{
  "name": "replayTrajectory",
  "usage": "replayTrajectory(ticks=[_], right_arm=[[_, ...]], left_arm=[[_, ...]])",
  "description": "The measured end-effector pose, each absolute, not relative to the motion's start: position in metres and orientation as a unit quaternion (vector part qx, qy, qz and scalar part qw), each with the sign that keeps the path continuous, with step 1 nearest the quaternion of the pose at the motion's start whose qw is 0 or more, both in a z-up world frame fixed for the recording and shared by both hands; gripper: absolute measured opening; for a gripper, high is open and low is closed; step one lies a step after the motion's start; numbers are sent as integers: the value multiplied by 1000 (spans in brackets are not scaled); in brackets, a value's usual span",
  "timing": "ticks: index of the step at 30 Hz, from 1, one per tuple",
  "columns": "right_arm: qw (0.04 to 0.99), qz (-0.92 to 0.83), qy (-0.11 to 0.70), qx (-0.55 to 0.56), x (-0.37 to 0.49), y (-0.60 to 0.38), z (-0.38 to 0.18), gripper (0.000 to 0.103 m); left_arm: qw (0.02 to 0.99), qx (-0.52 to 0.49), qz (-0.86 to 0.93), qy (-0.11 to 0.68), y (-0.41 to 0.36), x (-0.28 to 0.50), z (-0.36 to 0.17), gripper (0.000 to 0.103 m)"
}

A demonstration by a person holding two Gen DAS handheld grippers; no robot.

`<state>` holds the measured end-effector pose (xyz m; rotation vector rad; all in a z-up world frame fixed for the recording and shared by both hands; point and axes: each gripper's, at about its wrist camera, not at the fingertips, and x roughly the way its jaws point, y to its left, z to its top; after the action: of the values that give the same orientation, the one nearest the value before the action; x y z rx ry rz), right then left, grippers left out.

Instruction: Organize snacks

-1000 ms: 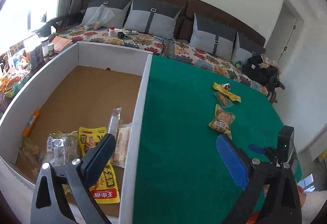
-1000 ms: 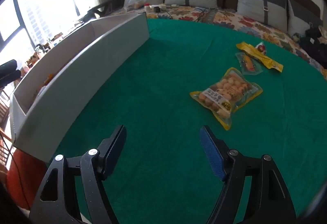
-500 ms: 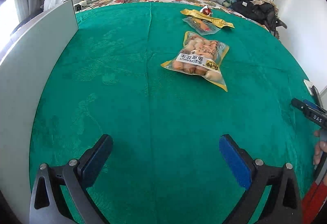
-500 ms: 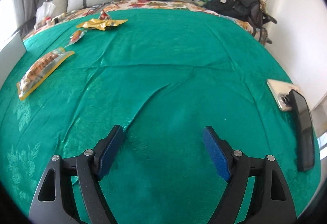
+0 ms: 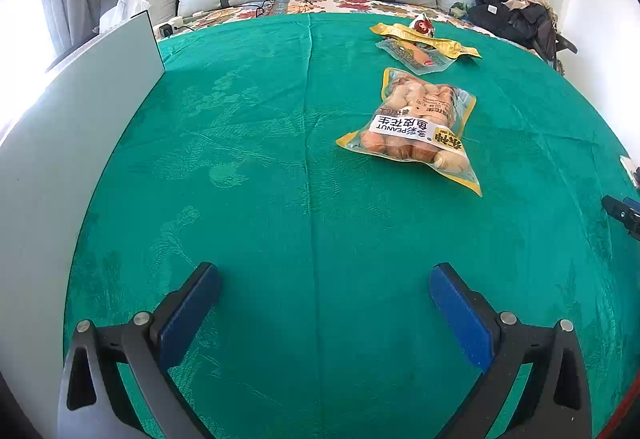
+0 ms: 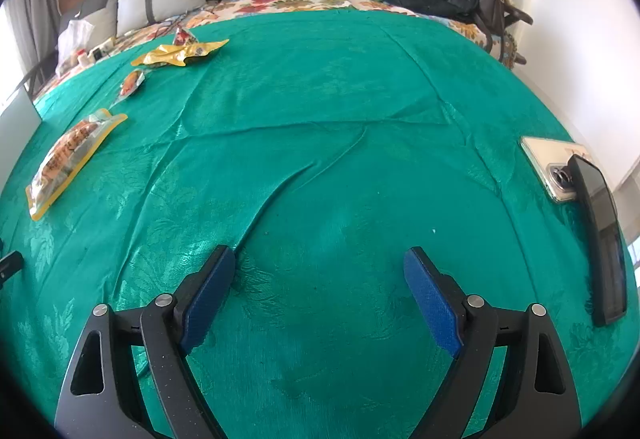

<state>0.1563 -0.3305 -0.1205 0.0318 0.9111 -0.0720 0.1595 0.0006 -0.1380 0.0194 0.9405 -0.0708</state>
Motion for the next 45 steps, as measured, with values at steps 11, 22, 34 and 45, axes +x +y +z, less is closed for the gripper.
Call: replayTrajectory(ticks=[11,22,34,45], right_arm=[[897,-35,440,15,156,-330,-120,88],[897,-35,440,15,156,-330,-120,89],[897,-35,440,15,156,-330,-120,89],[897,-35,440,15,156,-330,-120,89]], left_arm=[[891,10,-34,453,0,160,-138,103],[888,12,-43,457,0,159,-138,103],[830,-34,-193,522,-40,266,-81,102],[824,19,-137,549,-55,300,-112,55]])
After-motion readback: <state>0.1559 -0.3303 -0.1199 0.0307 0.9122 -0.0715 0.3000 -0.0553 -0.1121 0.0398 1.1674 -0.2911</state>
